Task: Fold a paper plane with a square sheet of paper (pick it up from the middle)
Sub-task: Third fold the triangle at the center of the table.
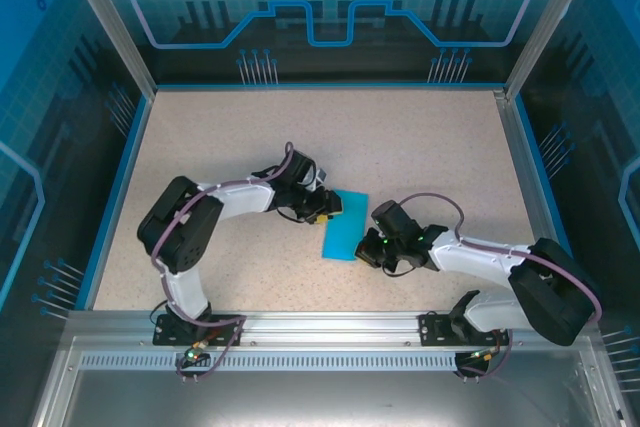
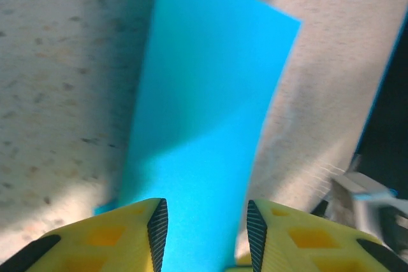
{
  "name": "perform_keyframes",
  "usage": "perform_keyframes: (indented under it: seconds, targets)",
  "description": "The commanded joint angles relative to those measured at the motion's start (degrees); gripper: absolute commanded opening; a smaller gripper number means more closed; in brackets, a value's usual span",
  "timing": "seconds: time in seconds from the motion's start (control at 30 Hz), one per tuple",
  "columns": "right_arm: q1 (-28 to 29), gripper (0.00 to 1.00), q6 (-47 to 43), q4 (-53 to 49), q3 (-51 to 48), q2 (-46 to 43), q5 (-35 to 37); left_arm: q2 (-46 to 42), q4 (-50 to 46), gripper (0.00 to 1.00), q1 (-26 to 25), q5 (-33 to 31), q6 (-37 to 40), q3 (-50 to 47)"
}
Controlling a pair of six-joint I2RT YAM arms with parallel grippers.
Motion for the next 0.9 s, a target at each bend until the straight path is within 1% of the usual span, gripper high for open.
perform_keyframes:
  seconds: [0.0,0.17,0.27,0.43,0.57,0.77,0.87]
  targets:
    - [-1.3,0.0,-6.9,-7.0,3.4,0.7,-2.9,-5.7,-1.0,0.42,0.0,0.3,0.6,-0.8]
    - [-2.7,0.0,-17.2,-15.8,7.5,1.6,-7.3,-6.6,2.0,0.42,-0.1,2.3,0.9,-2.2]
    - [-4.0,0.0,-21.4,-19.7,8.2,1.8,-9.4,-5.8,3.7,0.42,-0.2,3.5,0.8,-2.4]
    - [-7.1,0.0,-26.7,-24.0,8.7,1.8,-11.3,-3.4,4.0,0.42,-1.1,3.6,1.4,-2.0]
    - [-8.6,0.0,-27.5,-24.5,9.1,2.4,-11.6,-0.1,4.4,0.42,-1.2,3.5,1.6,-1.1]
    - [-8.7,0.0,-27.1,-24.1,11.0,4.7,-11.9,3.2,3.8,0.41,-1.3,3.6,2.3,0.9]
    - [-8.7,0.0,-26.9,-23.8,12.0,5.4,-12.0,4.1,1.9,0.41,-1.3,1.7,2.8,1.3]
